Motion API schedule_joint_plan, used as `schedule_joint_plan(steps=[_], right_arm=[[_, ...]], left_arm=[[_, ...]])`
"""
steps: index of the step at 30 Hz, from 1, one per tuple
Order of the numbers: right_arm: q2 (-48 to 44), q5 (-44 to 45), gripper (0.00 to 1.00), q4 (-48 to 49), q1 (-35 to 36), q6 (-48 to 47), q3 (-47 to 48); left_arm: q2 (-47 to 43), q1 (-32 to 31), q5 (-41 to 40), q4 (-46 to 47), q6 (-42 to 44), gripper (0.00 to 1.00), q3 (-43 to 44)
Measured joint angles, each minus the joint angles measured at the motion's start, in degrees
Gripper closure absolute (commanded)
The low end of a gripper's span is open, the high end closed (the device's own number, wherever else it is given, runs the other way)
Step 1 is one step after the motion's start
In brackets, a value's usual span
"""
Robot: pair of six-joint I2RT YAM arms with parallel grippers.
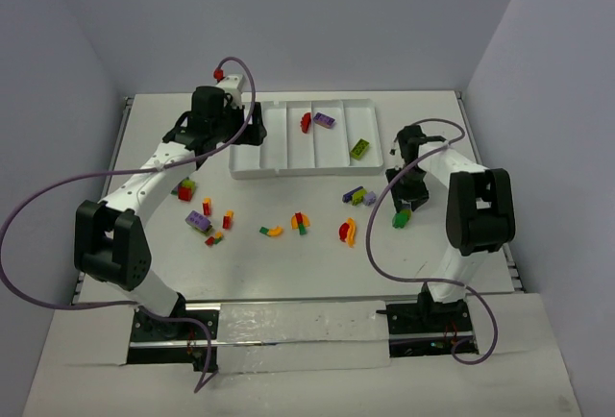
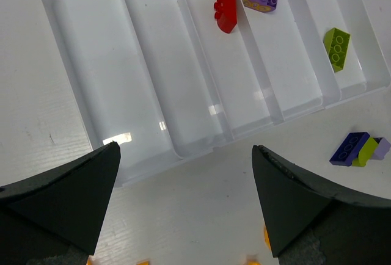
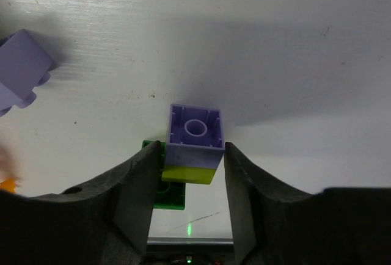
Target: Sort the legos into containers by color
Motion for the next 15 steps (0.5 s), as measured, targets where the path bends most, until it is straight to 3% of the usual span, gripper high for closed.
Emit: schedule_joint_plan(steps=[8,15], right_arm=[[1.2,-1.8,1.0,-1.0,-1.1,0.6,0.8],[0.4,-11.0,1.0,-1.8,-3.6,3.2,5.5]], left_arm=[[0.0,0.0,0.1,0.0,0.1,0.01,0.0],[-0.8,0.1,3.5,2.3,1.0,0.01,-2.6]])
